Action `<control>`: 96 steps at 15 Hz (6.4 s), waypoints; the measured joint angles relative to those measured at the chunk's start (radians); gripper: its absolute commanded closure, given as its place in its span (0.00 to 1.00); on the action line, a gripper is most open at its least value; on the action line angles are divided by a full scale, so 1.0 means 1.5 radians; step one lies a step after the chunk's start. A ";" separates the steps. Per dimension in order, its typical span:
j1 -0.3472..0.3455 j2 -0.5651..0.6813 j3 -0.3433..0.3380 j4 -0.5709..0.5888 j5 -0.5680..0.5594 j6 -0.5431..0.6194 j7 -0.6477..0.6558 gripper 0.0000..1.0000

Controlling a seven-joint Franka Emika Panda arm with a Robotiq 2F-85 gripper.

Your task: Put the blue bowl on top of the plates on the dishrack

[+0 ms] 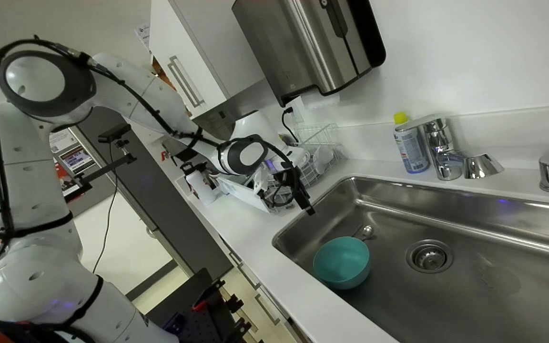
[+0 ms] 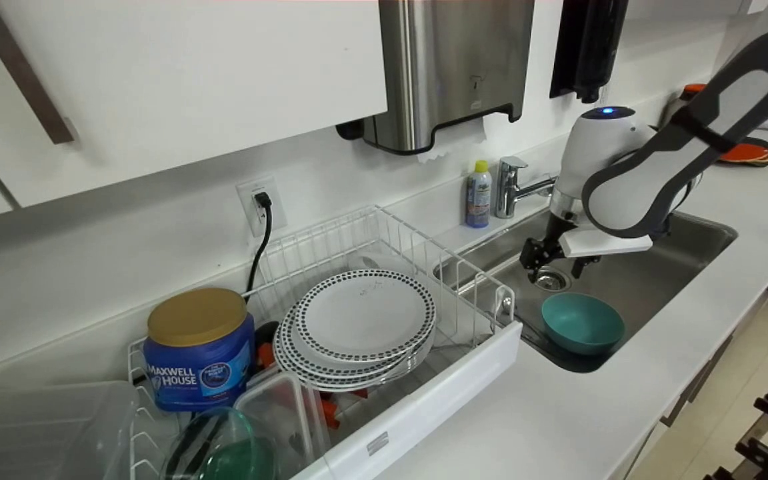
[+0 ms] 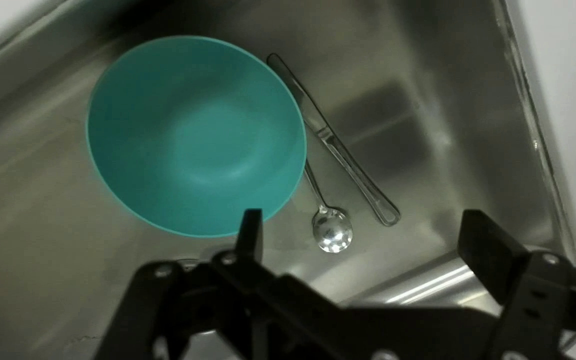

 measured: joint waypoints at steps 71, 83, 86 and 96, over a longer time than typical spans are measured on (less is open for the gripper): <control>-0.218 0.032 0.017 0.077 0.047 -0.137 -0.475 0.99; -0.122 -0.268 0.018 -0.048 0.072 -0.184 -0.382 0.95; -0.121 -0.259 0.015 -0.048 0.072 -0.184 -0.382 0.95; -0.094 -0.296 0.014 -0.040 0.113 -0.188 -0.393 0.99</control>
